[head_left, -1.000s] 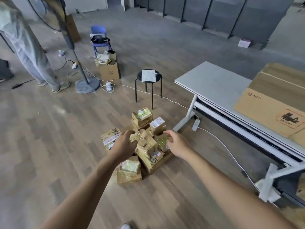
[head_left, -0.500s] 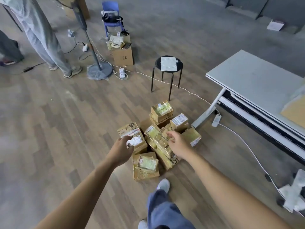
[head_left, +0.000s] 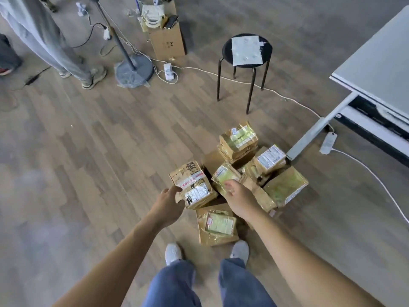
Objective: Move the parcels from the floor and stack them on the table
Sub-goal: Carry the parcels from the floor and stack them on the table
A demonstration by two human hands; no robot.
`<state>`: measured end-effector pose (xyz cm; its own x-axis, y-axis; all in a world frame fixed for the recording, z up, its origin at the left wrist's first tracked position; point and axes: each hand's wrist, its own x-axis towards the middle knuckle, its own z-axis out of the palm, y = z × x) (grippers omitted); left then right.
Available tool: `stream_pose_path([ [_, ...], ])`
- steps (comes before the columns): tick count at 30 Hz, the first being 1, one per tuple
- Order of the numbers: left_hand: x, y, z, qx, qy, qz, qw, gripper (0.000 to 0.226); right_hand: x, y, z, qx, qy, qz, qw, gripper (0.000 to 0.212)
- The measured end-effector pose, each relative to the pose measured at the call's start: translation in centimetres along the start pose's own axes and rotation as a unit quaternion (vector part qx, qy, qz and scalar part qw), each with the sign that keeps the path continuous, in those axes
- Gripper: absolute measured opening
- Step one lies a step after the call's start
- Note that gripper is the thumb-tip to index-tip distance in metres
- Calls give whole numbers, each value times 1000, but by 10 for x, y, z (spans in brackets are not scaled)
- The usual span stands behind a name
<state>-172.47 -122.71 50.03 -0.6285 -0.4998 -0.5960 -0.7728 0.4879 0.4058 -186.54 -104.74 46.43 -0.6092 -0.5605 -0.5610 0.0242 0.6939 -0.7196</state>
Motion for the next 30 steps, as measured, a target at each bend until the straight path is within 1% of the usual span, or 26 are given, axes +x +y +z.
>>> stream_pose_path([
  [3,62,-10,5,22,-29,1,999,44,42,12,25,22,2,32,999,40],
  [8,193,-41,28,66,-62,30,995,44,130,45,79,77,50,113,989,38],
  [10,249,-58,42,96,-75,36,992,45,162,66,109,82,64,153,983,40],
  [14,352,-95,70,164,-70,54,982,49,217,122,175,113,72,273,953,49],
  [17,408,-123,90,187,-91,51,977,58,248,154,215,124,42,337,932,34],
  [18,423,-133,96,195,-105,39,974,60,257,162,225,125,38,347,929,38],
  [20,446,-149,107,204,-141,14,969,62,268,170,240,150,33,369,917,50],
  [22,458,-160,115,188,-175,-6,966,61,274,168,246,190,36,382,904,60],
  [23,459,-163,117,173,-183,-13,968,59,274,164,247,211,44,384,898,60],
  [24,459,-163,117,158,-183,-15,970,56,273,161,246,224,52,385,894,55],
  [26,448,-160,108,123,-162,-18,979,50,266,144,238,225,68,381,894,41],
  [27,438,-158,98,106,-148,-23,983,47,261,132,232,216,72,379,897,41],
  [30,405,-145,45,74,-94,-29,992,34,237,88,207,192,65,350,915,55],
])
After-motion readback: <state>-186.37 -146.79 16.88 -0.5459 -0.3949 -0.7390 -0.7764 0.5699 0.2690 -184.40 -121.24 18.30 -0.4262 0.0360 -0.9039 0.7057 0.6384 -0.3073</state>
